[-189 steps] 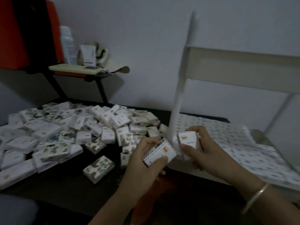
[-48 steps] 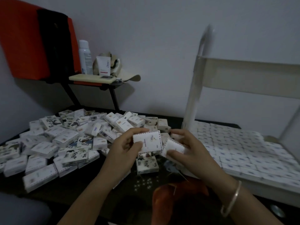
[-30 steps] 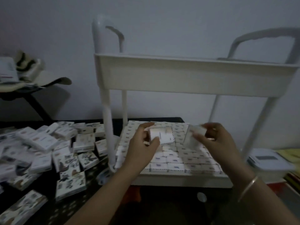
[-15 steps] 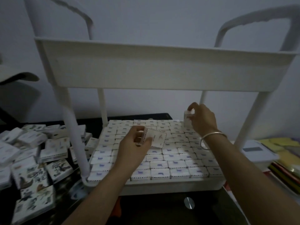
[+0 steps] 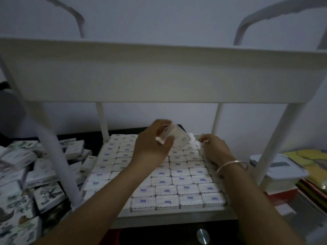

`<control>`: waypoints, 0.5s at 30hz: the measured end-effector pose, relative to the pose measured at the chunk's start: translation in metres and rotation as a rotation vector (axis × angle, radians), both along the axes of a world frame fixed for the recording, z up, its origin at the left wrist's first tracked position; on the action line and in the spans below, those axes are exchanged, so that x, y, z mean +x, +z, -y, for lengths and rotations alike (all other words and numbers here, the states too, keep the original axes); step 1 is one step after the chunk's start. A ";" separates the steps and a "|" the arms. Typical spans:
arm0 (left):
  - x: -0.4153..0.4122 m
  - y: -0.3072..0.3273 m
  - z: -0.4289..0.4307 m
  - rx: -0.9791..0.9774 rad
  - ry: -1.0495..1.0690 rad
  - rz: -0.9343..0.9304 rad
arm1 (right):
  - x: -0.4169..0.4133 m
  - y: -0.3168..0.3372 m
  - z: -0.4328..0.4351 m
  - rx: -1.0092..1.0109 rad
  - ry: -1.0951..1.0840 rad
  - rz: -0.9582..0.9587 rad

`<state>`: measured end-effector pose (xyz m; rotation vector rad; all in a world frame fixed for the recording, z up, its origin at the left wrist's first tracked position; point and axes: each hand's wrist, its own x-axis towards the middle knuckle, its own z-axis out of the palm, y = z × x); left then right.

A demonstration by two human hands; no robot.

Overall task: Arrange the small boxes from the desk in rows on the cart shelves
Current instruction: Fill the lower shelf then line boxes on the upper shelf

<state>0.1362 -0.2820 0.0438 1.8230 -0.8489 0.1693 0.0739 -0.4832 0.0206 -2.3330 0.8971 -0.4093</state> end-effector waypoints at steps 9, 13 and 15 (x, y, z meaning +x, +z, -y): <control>0.045 0.001 0.119 0.147 -0.086 0.304 | 0.001 -0.005 -0.001 0.030 -0.105 0.075; 0.056 -0.008 0.141 0.358 -0.160 0.333 | 0.000 -0.007 0.000 0.054 -0.105 0.100; 0.065 -0.004 0.143 0.463 -0.176 0.312 | 0.000 -0.007 -0.001 0.047 -0.108 0.104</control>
